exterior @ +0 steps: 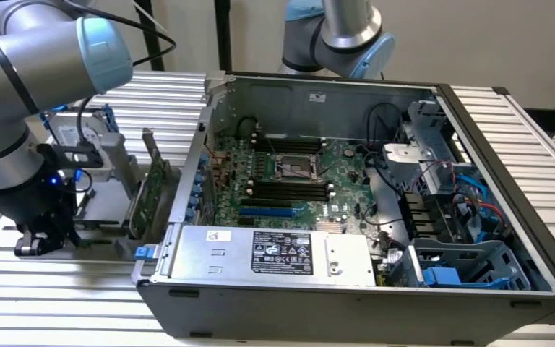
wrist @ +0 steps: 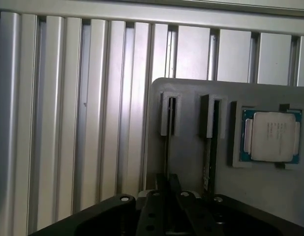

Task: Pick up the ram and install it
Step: 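Pick up the ram and move it above insertion slot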

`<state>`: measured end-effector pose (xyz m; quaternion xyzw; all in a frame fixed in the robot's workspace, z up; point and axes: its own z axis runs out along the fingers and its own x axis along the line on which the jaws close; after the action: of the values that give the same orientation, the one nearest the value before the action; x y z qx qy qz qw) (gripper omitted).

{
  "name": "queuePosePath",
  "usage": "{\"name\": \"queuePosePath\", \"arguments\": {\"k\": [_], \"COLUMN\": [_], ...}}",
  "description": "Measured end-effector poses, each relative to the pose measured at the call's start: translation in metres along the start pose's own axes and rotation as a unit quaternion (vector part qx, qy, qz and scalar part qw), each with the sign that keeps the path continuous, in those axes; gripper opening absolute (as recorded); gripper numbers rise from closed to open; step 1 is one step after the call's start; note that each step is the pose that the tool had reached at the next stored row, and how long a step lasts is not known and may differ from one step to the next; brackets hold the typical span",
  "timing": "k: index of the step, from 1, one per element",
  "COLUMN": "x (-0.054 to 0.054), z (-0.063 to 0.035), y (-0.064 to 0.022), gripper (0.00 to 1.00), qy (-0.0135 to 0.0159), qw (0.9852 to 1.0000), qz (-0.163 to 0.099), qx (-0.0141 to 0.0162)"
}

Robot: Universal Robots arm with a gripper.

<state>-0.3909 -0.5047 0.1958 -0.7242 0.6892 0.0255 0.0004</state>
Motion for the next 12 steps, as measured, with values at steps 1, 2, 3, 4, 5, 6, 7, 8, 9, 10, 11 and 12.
{"name": "queuePosePath", "arguments": {"k": [1, 2, 3, 4, 5, 6, 7, 8, 9, 10, 11, 12], "x": [0.0000, 0.0001, 0.0001, 0.0002, 0.0002, 0.0003, 0.0003, 0.0003, 0.0003, 0.0003, 0.0003, 0.0003], "z": [0.0000, 0.0000, 0.0000, 0.0000, 0.0000, 0.0000, 0.0000, 0.0000, 0.0000, 0.0000, 0.0000, 0.0000], "y": [0.0000, 0.0000, 0.0000, 0.0000, 0.0000, 0.0000, 0.0000, 0.0000, 0.0000, 0.0000, 0.0000, 0.0000], "gripper": [0.00, 0.00, 0.00, 0.00, 0.00, 0.00, 0.00, 0.00, 0.00, 0.00, 0.00, 0.00], "qy": [0.0000, 0.0000, 0.0000, 0.0000, 0.0000, 0.0000, 0.0000, 0.0000, 0.0000, -0.0001, -0.0002, -0.0003], "qw": [1.0000, 1.0000, 1.0000, 1.0000, 1.0000, 1.0000, 1.0000, 1.0000, 1.0000, 1.0000, 1.0000, 1.0000], "qz": [0.000, 0.000, 0.000, 0.000, 0.000, 0.000, 0.000, 0.001, 0.002, 0.003, 0.006, 0.010], "qx": [0.0000, 0.0000, 0.0000, 0.0000, 0.0000, 0.0000, 0.0000, 0.0000, 0.0001, 0.0002, 0.0003, 0.0004]}}
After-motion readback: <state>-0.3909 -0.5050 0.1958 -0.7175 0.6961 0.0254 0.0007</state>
